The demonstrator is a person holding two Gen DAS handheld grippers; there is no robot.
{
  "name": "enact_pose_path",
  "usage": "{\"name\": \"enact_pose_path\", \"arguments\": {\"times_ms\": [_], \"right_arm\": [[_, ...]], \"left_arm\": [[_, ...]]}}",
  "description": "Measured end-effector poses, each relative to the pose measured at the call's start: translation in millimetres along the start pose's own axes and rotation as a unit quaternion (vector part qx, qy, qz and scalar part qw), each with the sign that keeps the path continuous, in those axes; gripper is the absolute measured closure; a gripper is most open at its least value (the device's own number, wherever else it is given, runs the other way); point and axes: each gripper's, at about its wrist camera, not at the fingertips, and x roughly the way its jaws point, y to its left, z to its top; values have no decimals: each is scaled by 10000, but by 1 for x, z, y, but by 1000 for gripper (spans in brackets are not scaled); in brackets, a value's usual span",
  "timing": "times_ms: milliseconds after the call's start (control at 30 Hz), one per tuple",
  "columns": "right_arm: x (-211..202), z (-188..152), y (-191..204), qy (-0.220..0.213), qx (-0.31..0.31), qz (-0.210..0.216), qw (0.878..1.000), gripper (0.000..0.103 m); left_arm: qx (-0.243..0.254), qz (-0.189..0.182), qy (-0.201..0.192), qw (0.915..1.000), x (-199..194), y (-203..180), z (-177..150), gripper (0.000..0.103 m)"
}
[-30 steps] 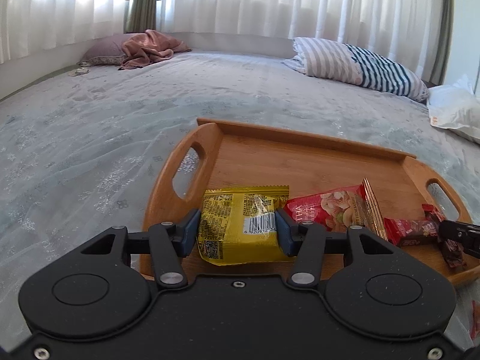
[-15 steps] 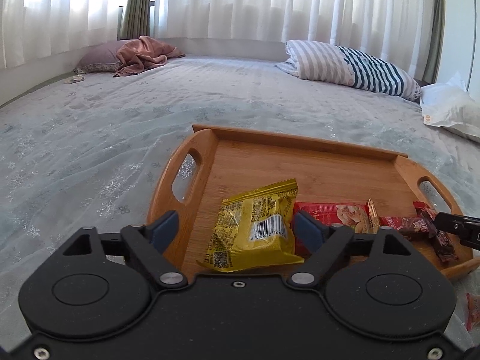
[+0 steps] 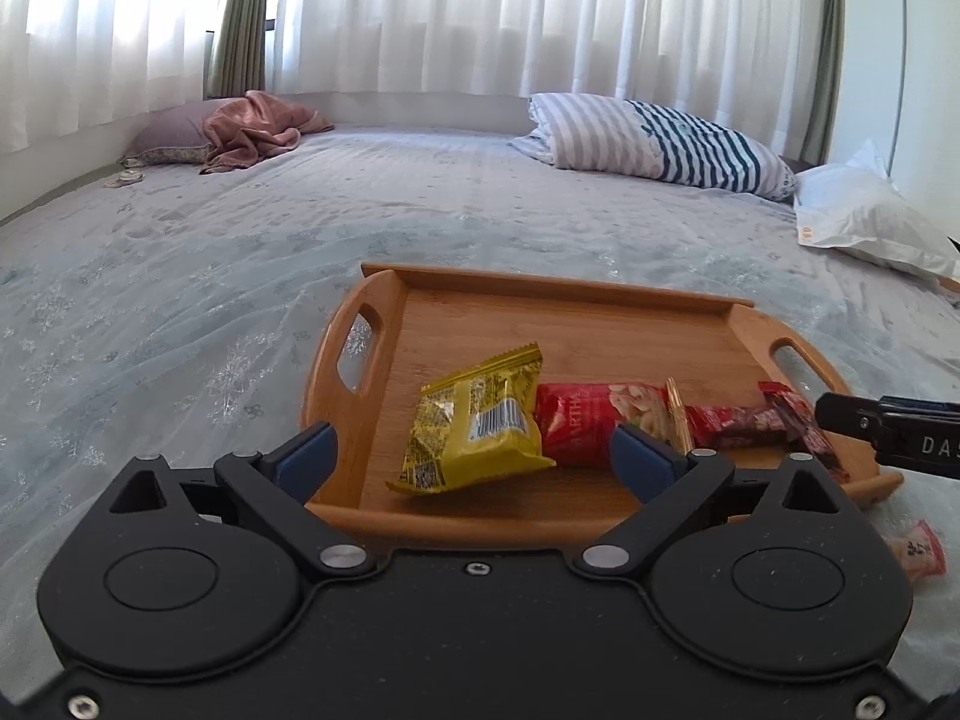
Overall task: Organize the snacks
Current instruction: 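Lower and release the yellow bag on the tray while right tool releases the red bar, then withdraw both open tools from the tray back toward the snack pile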
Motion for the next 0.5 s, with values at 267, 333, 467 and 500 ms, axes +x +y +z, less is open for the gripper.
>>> {"name": "enact_pose_path", "arguments": {"times_ms": [267, 333, 467, 500], "right_arm": [[-21, -9, 11, -95, -66, 130, 9998, 9], [-26, -12, 12, -115, -81, 158, 9998, 4], [-37, -18, 16, -199, -161, 191, 9995, 0], [-39, -20, 17, -221, -191, 190, 9994, 0]], "left_arm": [[-29, -106, 0, 9999, -25, 7, -13, 4], [-29, -108, 5, 9999, -30, 8, -17, 4], [-28, -112, -34, 9999, -41, 9, -26, 4], [-18, -110, -45, 9999, -43, 9, -28, 4]]}}
